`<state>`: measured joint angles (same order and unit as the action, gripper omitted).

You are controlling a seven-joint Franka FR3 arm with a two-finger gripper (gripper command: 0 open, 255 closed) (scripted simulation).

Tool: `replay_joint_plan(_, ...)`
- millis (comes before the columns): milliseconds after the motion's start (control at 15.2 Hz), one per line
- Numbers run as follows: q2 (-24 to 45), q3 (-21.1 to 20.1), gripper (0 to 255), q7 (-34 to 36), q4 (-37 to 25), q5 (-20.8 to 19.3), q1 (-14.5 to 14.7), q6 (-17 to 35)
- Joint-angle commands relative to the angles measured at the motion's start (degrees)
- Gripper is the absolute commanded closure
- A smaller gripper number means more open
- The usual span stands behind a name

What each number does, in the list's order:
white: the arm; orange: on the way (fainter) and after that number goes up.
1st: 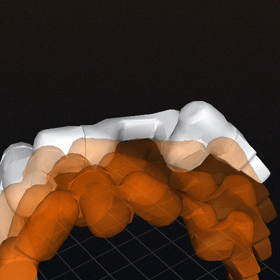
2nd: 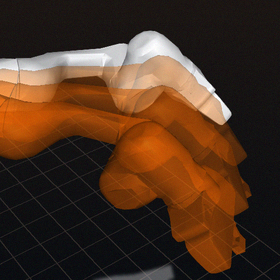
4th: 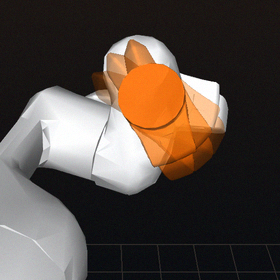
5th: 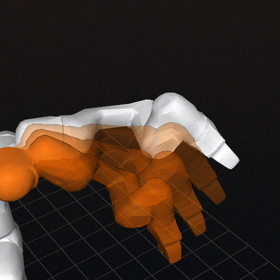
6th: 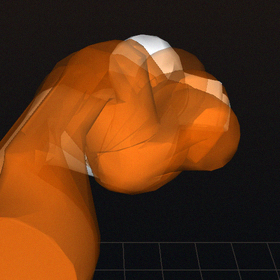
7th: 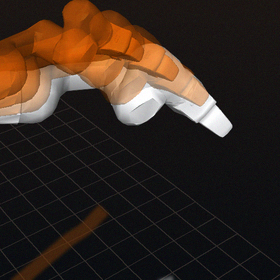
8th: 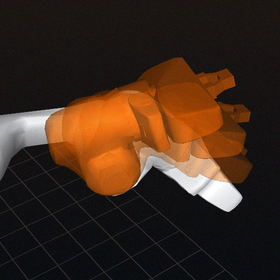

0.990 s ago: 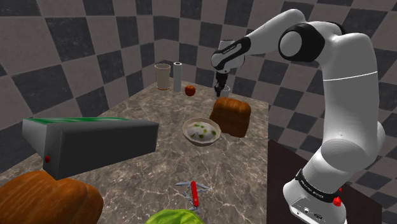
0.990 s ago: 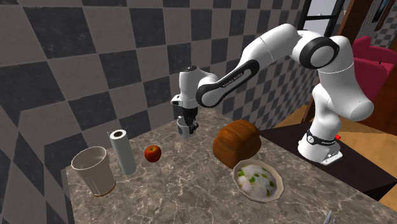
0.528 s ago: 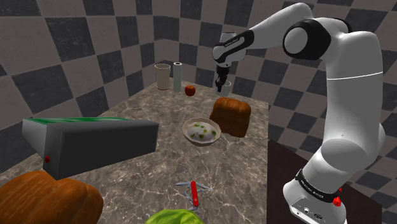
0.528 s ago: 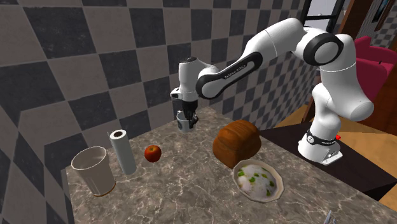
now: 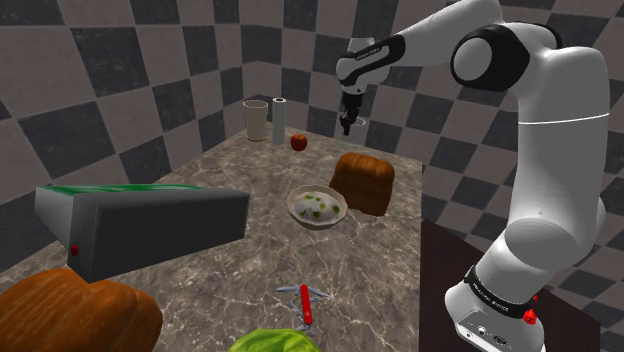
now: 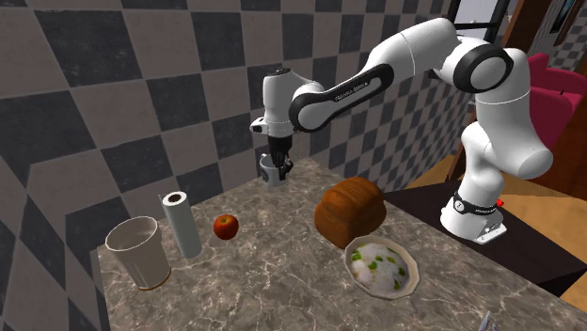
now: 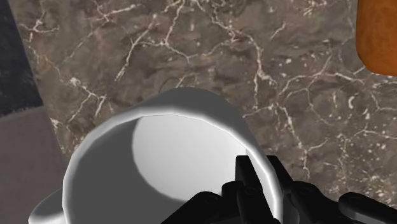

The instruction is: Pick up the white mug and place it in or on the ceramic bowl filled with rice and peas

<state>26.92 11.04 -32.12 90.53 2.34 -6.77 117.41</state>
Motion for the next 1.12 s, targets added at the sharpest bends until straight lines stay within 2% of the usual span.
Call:
replay_joint_plan(0,-0.7,0.1,255,0.0,-0.6,-0.1,0.0,-1.3)
replay_joint_plan(660,-2.6,0.3,255,0.0,-5.2,-0.5,0.0,-7.7)
replay_joint_plan(1056,-12.5,-1.0,255,6.6,8.8,-2.8,5.1,-3.7)
